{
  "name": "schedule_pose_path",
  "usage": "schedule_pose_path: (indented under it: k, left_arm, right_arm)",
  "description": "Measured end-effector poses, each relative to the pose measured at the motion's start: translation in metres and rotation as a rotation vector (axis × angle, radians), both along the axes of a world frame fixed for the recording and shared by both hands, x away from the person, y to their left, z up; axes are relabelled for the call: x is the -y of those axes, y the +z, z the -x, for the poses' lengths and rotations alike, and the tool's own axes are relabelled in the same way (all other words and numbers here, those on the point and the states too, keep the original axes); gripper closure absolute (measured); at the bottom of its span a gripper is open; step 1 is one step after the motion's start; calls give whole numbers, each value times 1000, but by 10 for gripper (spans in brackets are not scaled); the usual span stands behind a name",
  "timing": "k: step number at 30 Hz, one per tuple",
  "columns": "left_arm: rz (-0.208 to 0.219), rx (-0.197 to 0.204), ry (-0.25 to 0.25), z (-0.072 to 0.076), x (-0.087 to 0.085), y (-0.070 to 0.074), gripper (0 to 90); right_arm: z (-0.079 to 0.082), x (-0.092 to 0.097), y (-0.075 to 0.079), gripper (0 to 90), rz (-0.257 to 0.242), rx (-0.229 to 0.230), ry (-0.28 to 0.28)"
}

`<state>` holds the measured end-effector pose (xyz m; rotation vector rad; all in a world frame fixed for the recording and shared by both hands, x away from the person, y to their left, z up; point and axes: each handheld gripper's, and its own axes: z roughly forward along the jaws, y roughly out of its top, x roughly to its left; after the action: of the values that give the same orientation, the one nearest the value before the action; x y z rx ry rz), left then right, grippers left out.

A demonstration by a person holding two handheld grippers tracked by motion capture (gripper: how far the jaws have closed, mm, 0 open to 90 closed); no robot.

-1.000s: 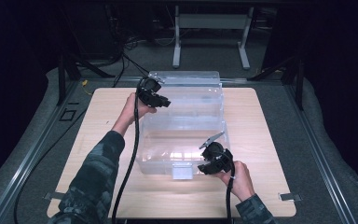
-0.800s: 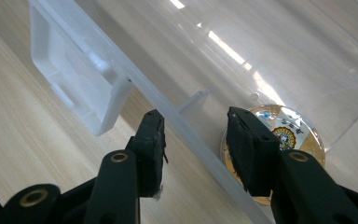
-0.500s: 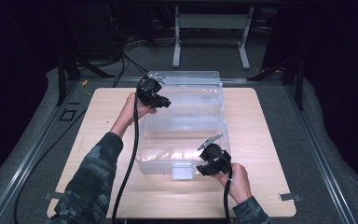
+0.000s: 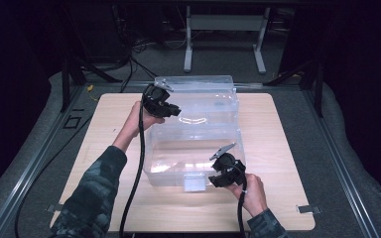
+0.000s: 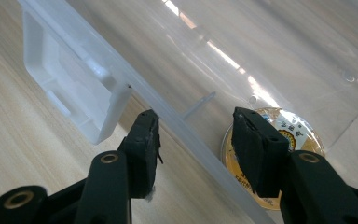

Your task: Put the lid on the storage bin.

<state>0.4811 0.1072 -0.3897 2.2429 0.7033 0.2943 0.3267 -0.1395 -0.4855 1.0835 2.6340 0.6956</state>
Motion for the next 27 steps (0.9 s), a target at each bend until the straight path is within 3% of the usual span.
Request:
schedule_pose_path:
  k: [7, 19, 27]
  left_arm:
    - [4, 31, -18, 15, -2, 5, 793]
    - [51, 75, -35, 44, -9, 6, 795]
    - [48, 98, -29, 64, -10, 6, 798]
  right_arm:
    - [0, -1, 0, 512, 7, 2, -6]
    - [0, -1, -1, 507, 0, -1, -3]
    - [0, -1, -1, 504, 2, 0, -10]
